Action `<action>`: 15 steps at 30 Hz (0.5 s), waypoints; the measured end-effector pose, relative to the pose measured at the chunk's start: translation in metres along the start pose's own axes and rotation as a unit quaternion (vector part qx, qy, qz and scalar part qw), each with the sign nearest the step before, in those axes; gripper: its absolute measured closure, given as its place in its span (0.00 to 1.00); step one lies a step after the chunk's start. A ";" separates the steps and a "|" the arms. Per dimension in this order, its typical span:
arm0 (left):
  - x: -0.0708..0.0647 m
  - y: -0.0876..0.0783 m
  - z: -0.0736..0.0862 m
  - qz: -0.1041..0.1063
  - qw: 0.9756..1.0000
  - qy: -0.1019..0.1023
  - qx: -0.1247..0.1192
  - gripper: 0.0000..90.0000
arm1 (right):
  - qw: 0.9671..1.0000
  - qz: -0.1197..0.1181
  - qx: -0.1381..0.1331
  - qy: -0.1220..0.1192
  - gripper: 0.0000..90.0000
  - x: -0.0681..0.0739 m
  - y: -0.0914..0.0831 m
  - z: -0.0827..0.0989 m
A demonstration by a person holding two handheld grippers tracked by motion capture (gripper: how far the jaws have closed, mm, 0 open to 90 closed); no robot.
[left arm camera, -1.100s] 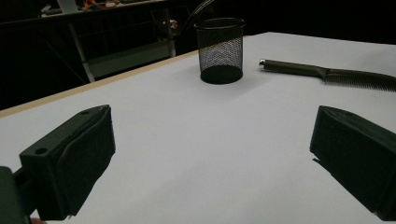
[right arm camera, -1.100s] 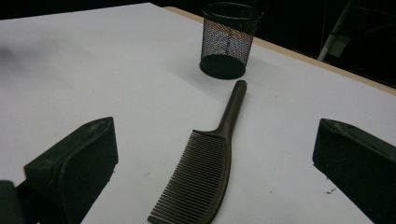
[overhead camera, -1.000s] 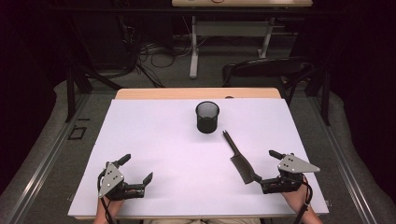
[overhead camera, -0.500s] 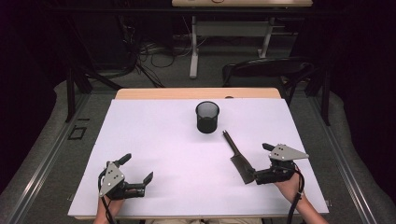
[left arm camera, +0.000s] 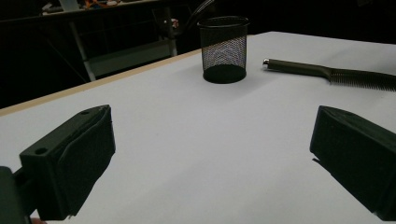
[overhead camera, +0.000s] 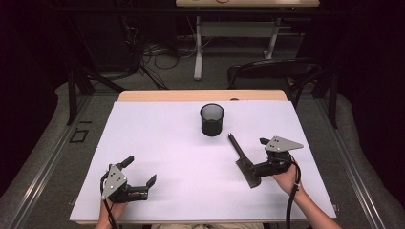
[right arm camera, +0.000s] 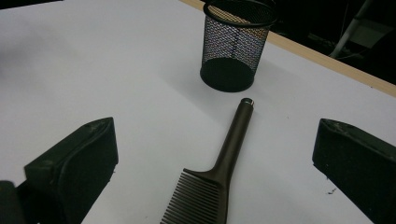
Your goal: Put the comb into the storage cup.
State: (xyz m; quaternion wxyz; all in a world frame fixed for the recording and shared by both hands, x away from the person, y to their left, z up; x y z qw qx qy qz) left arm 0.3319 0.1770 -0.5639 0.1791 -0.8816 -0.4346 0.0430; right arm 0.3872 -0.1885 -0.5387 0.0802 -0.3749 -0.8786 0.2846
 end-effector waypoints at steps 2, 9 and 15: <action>0.000 0.000 0.000 0.000 1.000 0.000 -0.001 0.00 | 1.000 -0.002 0.002 -0.002 0.00 -0.001 0.004 -0.002; -0.001 0.001 -0.002 -0.001 1.000 0.001 0.000 0.00 | 1.000 0.000 0.011 0.006 0.00 -0.013 0.018 -0.008; -0.003 0.004 -0.002 0.003 1.000 0.008 0.002 0.00 | 1.000 0.002 0.014 0.009 0.00 -0.020 0.024 -0.013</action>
Point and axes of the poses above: each handheld gripper's, and its own axes: y roughly forward along the jaws, z roughly out of its underside, x roughly to its left, the point moved 9 cm from there along y, roughly forward along the jaws, and after that the axes turned 7 degrees about x, right-handed, at the moved point
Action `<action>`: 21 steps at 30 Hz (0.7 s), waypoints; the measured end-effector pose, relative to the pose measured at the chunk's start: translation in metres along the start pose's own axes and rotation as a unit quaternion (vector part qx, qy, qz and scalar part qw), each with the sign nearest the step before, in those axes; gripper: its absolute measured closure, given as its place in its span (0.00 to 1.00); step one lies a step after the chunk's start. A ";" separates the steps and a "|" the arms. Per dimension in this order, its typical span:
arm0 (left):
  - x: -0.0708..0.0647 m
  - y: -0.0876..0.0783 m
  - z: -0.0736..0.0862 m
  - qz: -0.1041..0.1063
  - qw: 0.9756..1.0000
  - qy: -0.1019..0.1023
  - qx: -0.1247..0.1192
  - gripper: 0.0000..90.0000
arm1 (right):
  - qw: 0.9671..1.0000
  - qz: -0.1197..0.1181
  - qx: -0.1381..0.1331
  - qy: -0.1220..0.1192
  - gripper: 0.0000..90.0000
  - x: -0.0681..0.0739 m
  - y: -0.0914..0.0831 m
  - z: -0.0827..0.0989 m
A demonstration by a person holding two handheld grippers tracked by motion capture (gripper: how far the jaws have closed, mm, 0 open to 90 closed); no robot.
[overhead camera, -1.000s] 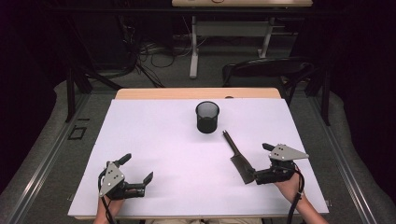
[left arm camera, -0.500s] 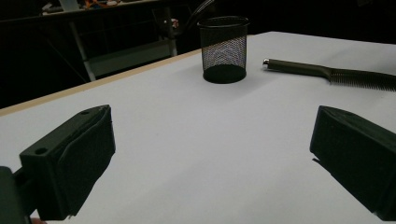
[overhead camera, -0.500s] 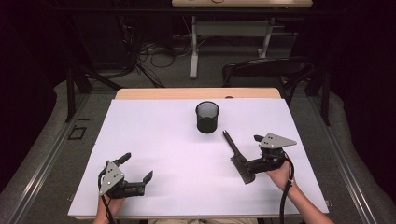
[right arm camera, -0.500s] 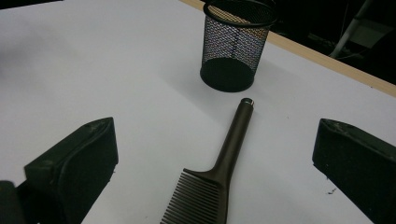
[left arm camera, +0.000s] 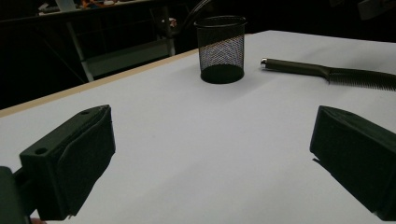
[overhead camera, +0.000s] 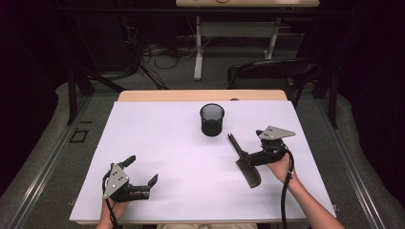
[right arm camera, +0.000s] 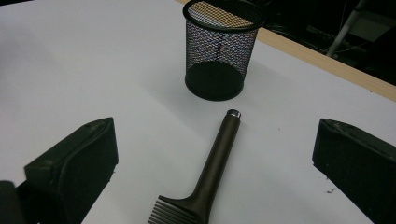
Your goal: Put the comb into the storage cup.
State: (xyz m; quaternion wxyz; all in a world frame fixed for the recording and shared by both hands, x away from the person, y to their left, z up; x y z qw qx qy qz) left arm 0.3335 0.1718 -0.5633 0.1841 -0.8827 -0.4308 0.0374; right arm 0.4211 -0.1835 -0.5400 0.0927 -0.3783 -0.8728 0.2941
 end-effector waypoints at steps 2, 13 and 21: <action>0.000 0.000 0.000 0.000 1.000 0.000 0.000 0.00 | 1.000 0.001 0.006 0.001 0.00 -0.003 0.005 -0.002; 0.001 0.001 0.001 0.003 1.000 0.000 0.001 0.00 | 1.000 0.004 0.018 0.006 0.00 -0.012 0.018 -0.008; -0.001 0.001 -0.001 0.005 1.000 0.004 -0.001 0.00 | 0.999 0.011 0.029 0.012 0.02 -0.019 0.025 -0.010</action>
Point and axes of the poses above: each handheld gripper's, and its own axes: y roughly forward along the jaws, z roughly out of its underside, x roughly to its left, the point moved 9 cm from there along y, roughly forward along the jaws, and after that the axes turned 7 degrees about x, right-handed, at the moved point
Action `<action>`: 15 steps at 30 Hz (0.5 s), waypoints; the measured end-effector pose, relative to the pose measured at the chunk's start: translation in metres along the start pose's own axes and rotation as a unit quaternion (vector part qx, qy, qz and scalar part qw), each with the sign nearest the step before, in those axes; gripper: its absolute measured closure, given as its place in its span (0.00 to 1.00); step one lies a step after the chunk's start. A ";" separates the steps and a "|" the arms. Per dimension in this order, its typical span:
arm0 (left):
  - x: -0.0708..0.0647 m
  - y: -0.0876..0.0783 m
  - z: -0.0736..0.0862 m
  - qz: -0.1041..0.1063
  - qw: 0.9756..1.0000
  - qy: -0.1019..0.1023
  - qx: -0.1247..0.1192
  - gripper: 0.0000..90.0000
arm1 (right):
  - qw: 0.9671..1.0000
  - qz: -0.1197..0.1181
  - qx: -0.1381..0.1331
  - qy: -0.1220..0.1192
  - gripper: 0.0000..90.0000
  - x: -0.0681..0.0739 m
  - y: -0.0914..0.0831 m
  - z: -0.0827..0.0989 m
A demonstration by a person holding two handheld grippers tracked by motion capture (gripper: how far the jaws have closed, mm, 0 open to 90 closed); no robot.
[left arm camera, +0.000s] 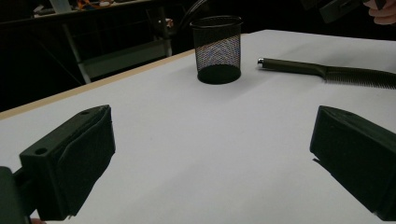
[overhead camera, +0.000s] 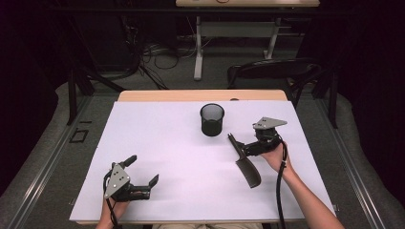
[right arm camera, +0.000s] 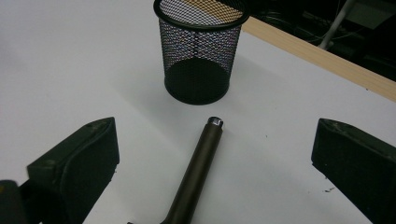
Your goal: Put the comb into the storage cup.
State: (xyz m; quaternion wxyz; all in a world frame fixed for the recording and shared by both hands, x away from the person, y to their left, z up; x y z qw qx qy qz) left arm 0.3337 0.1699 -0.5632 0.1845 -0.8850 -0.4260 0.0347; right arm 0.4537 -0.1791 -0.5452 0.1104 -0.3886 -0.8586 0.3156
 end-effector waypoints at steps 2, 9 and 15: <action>0.000 0.001 0.000 0.000 1.000 0.001 0.002 0.00 | 1.000 0.003 0.003 -0.002 0.03 -0.001 0.002 0.000; 0.000 0.003 0.000 0.002 1.000 0.003 0.004 0.00 | 1.000 0.012 0.024 -0.005 0.20 -0.003 0.014 0.003; 0.001 0.002 0.001 0.001 1.000 0.001 0.005 0.00 | 0.999 0.011 0.037 0.006 0.56 -0.008 0.022 0.002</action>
Point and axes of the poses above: each handheld gripper's, and its own axes: y roughly forward along the jaws, z roughly out of its underside, x roughly to its left, the point moved 9 cm from there along y, roughly forward along the jaws, and after that the axes turned 7 degrees about x, right-handed, at the moved point
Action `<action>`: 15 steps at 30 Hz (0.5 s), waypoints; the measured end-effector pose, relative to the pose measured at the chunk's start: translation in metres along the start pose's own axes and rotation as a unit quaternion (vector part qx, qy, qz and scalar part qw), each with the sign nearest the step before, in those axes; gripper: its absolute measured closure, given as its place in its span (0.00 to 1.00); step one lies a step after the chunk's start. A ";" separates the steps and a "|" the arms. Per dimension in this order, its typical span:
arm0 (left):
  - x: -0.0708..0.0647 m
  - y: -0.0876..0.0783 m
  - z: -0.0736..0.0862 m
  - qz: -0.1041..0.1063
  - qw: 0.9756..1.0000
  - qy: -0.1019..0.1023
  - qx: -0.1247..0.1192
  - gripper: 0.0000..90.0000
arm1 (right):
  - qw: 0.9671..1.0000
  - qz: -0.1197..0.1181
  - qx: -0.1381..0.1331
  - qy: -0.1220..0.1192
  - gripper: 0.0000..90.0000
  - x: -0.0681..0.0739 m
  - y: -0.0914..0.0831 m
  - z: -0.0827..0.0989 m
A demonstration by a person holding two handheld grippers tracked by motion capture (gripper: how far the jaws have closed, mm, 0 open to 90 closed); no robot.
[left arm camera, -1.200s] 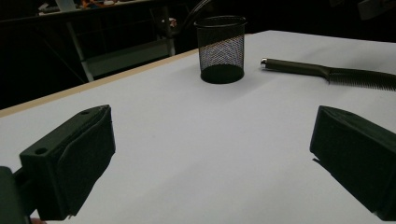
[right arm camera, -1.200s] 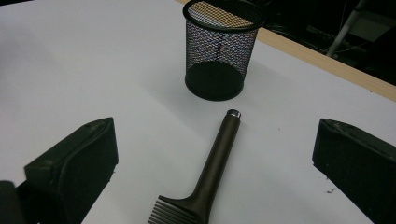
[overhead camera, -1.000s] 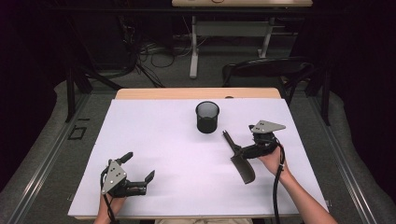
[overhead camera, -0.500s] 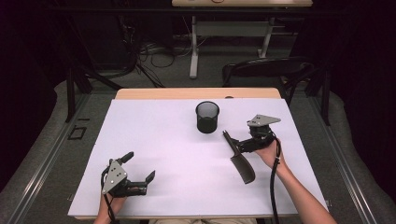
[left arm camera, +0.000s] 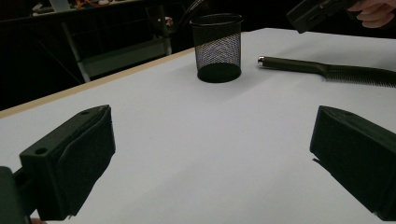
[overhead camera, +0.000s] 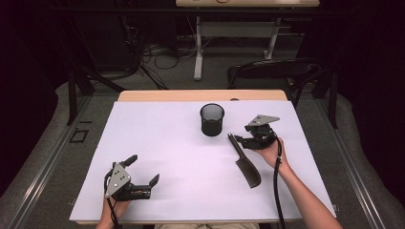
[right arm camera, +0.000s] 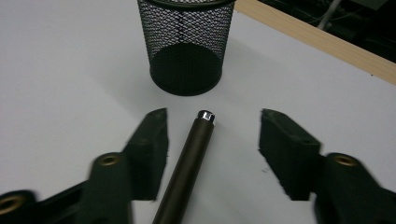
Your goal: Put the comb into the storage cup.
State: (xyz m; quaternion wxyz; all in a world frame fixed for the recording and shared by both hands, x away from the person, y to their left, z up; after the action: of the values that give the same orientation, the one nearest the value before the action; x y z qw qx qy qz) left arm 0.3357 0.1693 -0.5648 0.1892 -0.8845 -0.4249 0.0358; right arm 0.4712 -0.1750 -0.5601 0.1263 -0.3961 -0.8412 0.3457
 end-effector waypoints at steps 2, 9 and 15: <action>0.000 0.000 0.000 0.001 1.000 -0.001 0.000 0.00 | 1.000 -0.005 0.003 0.001 0.70 0.000 0.002 -0.001; -0.001 0.001 0.000 0.002 1.000 0.000 0.001 0.00 | 1.000 0.009 0.026 -0.001 1.00 -0.001 0.012 -0.001; 0.000 0.000 0.000 0.002 1.000 -0.001 0.000 0.00 | 0.998 0.014 0.060 -0.007 1.00 -0.002 0.022 -0.002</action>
State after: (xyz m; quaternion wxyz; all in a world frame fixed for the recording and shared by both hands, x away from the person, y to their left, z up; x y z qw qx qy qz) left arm 0.3360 0.1691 -0.5651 0.1888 -0.8852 -0.4237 0.0367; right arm 0.4859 -0.1655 -0.5737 0.1394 -0.3972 -0.8143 0.3996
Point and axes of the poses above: each handheld gripper's, and its own axes: y roughly forward along the jaws, z roughly out of its underside, x roughly to its left, the point moved 9 cm from there along y, roughly forward along the jaws, and after that the axes turned 7 degrees about x, right-handed, at the moved point
